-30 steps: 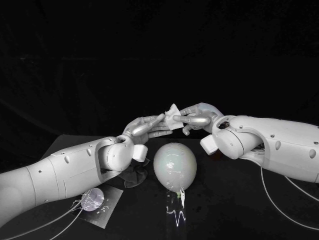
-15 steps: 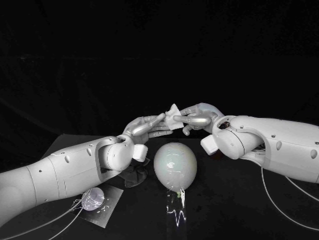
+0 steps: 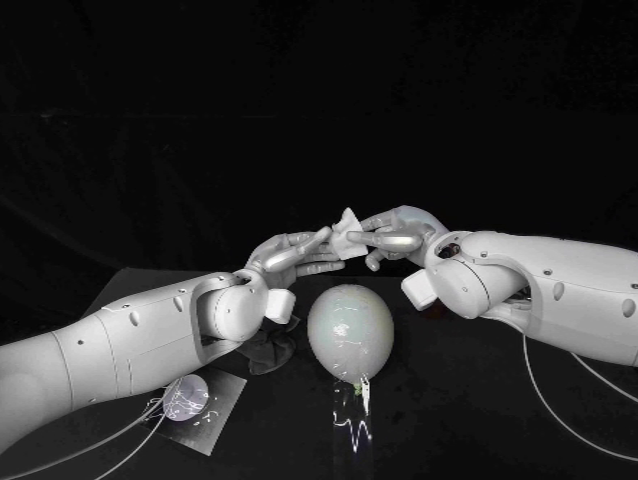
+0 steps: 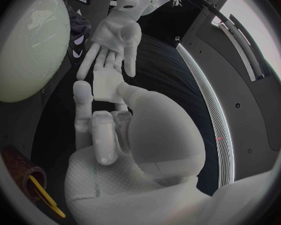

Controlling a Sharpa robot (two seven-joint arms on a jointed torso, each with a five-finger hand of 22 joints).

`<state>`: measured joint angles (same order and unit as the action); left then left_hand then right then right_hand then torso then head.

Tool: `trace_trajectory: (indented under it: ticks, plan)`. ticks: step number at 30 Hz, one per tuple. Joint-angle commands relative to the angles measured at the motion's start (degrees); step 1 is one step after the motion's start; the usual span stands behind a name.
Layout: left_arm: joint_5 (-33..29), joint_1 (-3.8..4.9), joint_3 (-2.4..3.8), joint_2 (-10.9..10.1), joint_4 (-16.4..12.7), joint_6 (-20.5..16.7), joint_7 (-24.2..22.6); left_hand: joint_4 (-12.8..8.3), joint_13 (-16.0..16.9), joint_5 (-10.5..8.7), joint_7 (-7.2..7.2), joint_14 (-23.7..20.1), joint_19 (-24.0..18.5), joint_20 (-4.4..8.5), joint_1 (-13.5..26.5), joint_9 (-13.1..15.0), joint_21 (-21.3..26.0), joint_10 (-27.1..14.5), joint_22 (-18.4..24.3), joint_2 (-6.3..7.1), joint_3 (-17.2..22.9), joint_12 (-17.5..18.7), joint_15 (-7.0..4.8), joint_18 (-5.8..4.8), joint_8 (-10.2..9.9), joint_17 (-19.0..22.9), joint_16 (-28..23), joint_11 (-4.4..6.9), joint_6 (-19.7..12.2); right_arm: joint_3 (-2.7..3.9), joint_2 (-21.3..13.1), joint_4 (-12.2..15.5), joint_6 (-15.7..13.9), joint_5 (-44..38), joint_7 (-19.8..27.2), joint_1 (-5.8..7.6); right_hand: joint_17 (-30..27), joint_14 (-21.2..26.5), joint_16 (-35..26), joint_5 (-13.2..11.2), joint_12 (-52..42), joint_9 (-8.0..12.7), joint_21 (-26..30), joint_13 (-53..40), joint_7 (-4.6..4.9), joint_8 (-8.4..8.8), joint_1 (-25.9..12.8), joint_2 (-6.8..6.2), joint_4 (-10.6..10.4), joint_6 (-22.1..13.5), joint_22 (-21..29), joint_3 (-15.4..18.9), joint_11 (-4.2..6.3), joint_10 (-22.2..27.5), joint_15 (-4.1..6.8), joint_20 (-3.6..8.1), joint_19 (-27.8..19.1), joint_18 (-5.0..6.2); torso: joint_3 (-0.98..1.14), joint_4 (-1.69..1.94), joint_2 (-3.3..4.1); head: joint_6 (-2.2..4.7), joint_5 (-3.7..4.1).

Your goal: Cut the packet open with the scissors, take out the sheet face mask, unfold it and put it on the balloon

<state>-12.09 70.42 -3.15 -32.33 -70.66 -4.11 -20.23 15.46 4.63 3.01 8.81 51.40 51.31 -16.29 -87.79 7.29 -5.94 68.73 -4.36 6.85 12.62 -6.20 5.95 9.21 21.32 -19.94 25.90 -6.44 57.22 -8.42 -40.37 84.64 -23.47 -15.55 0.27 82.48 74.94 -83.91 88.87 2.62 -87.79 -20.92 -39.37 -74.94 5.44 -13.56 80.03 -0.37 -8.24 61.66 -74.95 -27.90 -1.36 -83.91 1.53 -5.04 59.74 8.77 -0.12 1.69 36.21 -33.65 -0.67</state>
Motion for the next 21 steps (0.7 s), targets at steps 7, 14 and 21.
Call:
trace_trajectory:
  ticks: [7, 14, 21]
  plan:
    - [1.27, 0.08, 0.08, 0.12, -0.08, -1.04, 0.24, -1.4, -0.1, -0.18, 0.01, 0.35, 0.91, 0.15, -3.14, 0.16, -0.44, 0.74, -0.15, -0.63, 2.32, 0.11, -0.43, 1.21, 0.52, -0.16, 0.43, 0.13, 0.84, 0.03, -0.06, 0.17, 0.41, -0.05, 0.32, 0.0, 12.85, -5.04, 0.23, 0.15, -0.2, -0.86, -0.23, -13.49, -0.01, -1.28, -0.26, 0.57, 0.06, 0.25, -2.25, -0.35, 0.23, -5.33, 0.24, 0.04, 0.31, 0.74, 0.0, 0.0, 0.0, -0.06, 0.02]
    - [1.42, 0.09, 0.08, 0.15, -0.01, -1.84, 0.35, -1.32, -0.11, -0.18, -0.14, 0.67, 1.33, 0.25, -3.24, 0.27, -0.67, 1.14, -0.24, -0.99, 3.2, 0.05, -0.53, 1.25, 0.71, -0.23, 0.6, 0.26, 1.2, 0.03, -0.11, 0.18, 0.48, -0.05, 0.2, -0.01, 12.85, -5.04, 0.23, 0.15, -0.2, -0.86, -0.23, -13.49, -0.01, -1.28, -0.26, 0.57, 0.06, 0.25, -2.25, -0.35, 0.23, -5.33, 0.24, 0.04, 0.31, 0.74, -0.02, -0.01, -0.03, -0.07, 0.03]
    - [1.35, 0.09, 0.08, 0.14, 0.05, -2.21, -0.03, -2.47, -0.17, -0.22, -0.44, 1.58, 2.13, 0.67, -4.13, 0.96, -1.2, 2.15, -0.45, -3.6, 6.78, 0.0, -0.79, 1.28, 1.63, -0.15, 0.69, 0.6, 1.39, 0.03, -0.1, 0.03, 0.6, -0.05, 0.02, -0.01, 12.75, -5.0, 0.19, 0.15, -0.12, -0.89, -0.15, -13.43, -0.01, -1.31, -0.32, 0.57, 0.1, 0.24, -2.24, -0.39, 0.23, -5.3, 0.25, 0.04, 0.27, 0.75, 0.0, 0.01, -0.01, -0.16, 0.04]
